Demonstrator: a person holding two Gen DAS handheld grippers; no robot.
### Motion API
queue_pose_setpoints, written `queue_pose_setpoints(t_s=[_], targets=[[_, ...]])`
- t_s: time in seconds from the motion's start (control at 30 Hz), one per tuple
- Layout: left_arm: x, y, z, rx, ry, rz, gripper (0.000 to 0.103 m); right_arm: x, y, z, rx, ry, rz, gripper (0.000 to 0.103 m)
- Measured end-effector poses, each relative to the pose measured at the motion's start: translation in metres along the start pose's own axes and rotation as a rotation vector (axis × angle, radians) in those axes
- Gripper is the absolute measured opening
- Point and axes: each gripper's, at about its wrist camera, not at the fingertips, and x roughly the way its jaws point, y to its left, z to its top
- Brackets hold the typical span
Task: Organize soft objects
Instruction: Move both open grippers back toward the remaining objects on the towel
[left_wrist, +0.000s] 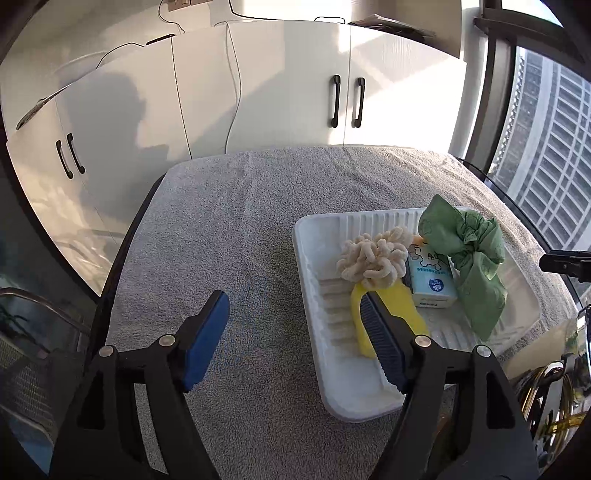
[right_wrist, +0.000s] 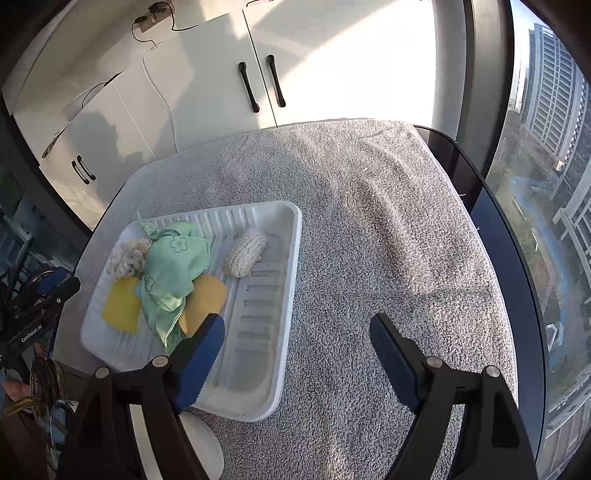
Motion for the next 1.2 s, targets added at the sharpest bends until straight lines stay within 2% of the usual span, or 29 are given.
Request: queue_pose_setpoints(t_s=[0.1,0.27,0.37,0.53,0.73,0.87,1.2], targets=[[-0.009,0.008,-0.013,-0.014,-0.002,0.025,0.074,-0.005,-0.019,-0.013,0.043,0.013,-0.01,0.085],[-0.025,0.018,-0.036,-0.044,0.001,0.043,0.081,-0.016,-0.039,-0.04,0.044,0.012,-0.1,0.093],[-0.034,0.021,-0.052,-0.049,0.001,0.054,0.083,-0.023,-0.049,-0.058,0.037,0.012,-0.156,0.093],[-0.047,0.019,-0.082,-0.027,0.031,0.059,0.084,-0.04,-0.068,-0.09,0.098,0.018,-0.193,0.094],[-0.064,0.015,-0.115,-0.007,0.048,0.097,0.084,-0.06,-0.08,-0.126,0.124,0.021,-0.208,0.094],[-0.075,0.015,-0.133,-0.01,0.057,0.093,0.084,-0.072,-0.082,-0.148,0.13,0.027,-0.21,0.094],[-0.1,0.007,-0.17,-0.041,0.108,0.089,0.084,-0.092,-0.062,-0.186,0.1,0.039,-0.184,0.094]])
